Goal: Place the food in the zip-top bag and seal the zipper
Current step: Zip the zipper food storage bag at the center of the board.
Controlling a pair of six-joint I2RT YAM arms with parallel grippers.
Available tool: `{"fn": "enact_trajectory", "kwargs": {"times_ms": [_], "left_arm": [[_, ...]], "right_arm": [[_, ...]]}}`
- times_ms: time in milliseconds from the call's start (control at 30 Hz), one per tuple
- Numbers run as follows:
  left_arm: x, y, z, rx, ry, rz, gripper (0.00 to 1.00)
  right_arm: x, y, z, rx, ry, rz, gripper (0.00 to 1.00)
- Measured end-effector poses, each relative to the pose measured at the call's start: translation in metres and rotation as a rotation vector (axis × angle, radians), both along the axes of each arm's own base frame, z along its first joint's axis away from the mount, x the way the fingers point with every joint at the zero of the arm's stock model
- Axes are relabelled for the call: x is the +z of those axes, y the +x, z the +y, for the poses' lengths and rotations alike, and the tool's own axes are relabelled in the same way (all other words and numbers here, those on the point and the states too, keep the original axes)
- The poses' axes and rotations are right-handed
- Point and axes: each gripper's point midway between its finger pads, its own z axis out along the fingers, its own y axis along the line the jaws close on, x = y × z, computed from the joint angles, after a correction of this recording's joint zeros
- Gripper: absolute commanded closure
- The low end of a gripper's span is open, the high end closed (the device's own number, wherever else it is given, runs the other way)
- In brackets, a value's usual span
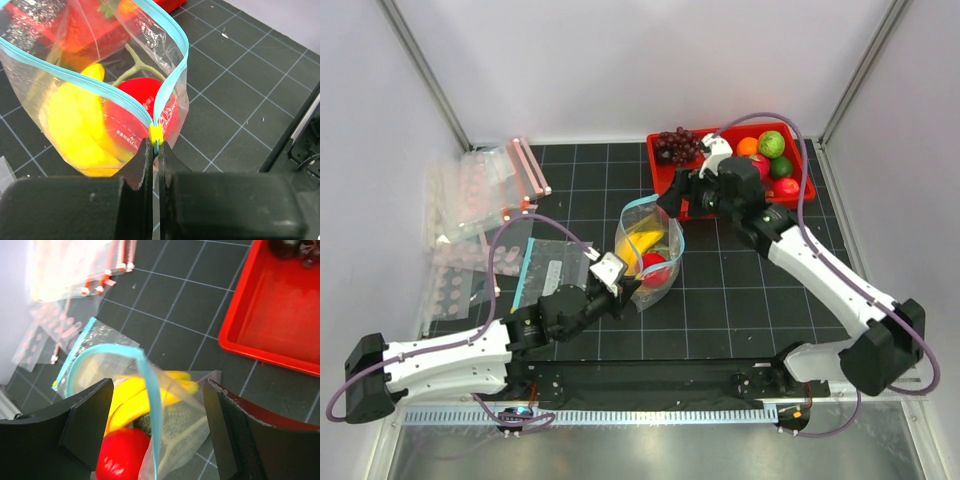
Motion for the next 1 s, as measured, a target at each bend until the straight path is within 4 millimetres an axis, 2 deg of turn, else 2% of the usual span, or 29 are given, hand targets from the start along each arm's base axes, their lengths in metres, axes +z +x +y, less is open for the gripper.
{"fn": "enact_trajectory", "kwargs": {"times_ms": [167, 300, 333, 367, 433, 467, 533, 600, 667, 700, 867, 933, 1000], "left_arm": [[-0.003, -0.001, -0.002, -0.007, 0.009, 0.004, 1.00], [-0.001, -0.001, -0.001, -0.009, 0.003, 0.003, 1.00], [0.000, -0.001, -0.001, -0.010, 0.000, 0.002, 1.00], [0.001, -0.002, 0.000, -0.011, -0.005, 0.000, 1.00], [0.005, -0.002, 0.001, -0.012, -0.016, -0.004, 1.00], [0.007, -0.003, 0.001, -0.012, -0.020, -0.006, 1.00], [0.009, -0.003, 0.002, -0.014, -0.026, -0.008, 1.00], [0.008, -0.004, 0.004, -0.012, -0.020, -0.009, 1.00], [0.007, -0.003, 0.005, -0.009, -0.010, -0.007, 1.00], [0.008, -0.003, 0.005, -0.006, -0.009, -0.008, 1.00], [0.014, -0.001, 0.006, 0.000, -0.020, -0.027, 1.00], [0.020, 0.005, 0.009, 0.018, -0.031, -0.035, 1.00], [0.026, 0.016, 0.013, 0.053, -0.047, -0.042, 1.00]], "right_arm": [[-0.024, 0.014, 0.003, -0.017, -0.130, 0.071, 0.32], [-0.051, 0.015, 0.010, -0.023, -0.262, 0.110, 0.42], [-0.056, 0.014, 0.011, -0.029, -0.288, 0.114, 0.54], [-0.061, 0.013, 0.012, -0.036, -0.325, 0.110, 0.62], [-0.067, 0.010, 0.010, -0.066, -0.379, 0.104, 0.72], [-0.067, 0.010, 0.008, -0.090, -0.396, 0.095, 0.73], [-0.060, 0.014, -0.001, -0.160, -0.411, 0.064, 0.67], [-0.047, 0.015, -0.020, -0.256, -0.414, 0.025, 0.66], [-0.030, 0.010, -0.045, -0.354, -0.405, -0.019, 0.74], [-0.018, 0.007, -0.058, -0.403, -0.391, -0.044, 0.81], [0.034, -0.012, -0.109, -0.622, -0.271, -0.163, 0.95], [0.043, -0.017, -0.123, -0.689, -0.235, -0.183, 0.96], [0.040, -0.018, -0.128, -0.722, -0.227, -0.181, 0.95]]}}
